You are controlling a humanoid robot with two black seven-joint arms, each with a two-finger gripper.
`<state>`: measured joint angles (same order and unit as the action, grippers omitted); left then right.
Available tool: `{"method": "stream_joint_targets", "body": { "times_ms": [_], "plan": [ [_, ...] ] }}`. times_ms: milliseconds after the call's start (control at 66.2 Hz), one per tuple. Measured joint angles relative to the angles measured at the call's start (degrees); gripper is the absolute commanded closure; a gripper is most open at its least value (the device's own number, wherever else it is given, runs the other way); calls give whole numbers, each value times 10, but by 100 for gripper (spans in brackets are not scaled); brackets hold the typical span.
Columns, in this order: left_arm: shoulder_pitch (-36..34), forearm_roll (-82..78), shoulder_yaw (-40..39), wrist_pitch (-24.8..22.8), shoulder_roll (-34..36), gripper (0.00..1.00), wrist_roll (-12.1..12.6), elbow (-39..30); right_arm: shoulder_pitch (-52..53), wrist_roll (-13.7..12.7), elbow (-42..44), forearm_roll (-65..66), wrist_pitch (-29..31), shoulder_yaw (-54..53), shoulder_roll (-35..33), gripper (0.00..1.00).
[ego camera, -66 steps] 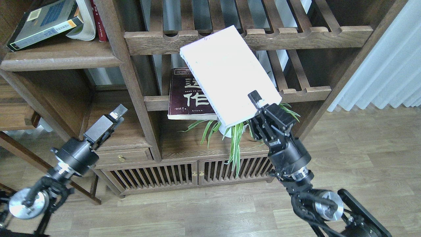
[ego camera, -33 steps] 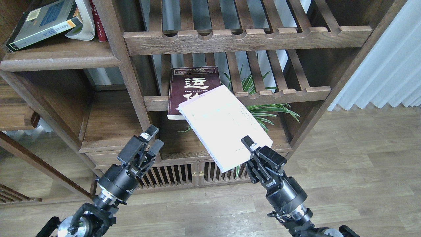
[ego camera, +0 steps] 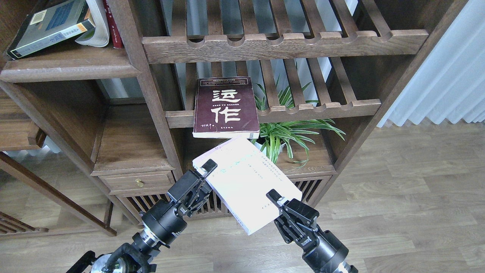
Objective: Organize books on shelf
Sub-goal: 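Hand the white book to the left gripper and release the right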
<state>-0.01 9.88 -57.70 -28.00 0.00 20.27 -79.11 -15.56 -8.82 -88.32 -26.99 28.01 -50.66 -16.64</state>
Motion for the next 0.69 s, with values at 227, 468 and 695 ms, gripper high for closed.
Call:
{"method": "stream_joint_targets", "body": {
  "times_ms": [227,468,695],
  "plan": [
    [9,-1,19,0,0,20,3,1,-2,1,0,3,0,1,0,94],
    [10,-5,22,0,0,89,11,5,-22,-1,-1,30,0,12,1,94],
    [0,-5,52,0,0,99,11,6,-28,-2,-1,37,0,12,2,89]
  ]
}}
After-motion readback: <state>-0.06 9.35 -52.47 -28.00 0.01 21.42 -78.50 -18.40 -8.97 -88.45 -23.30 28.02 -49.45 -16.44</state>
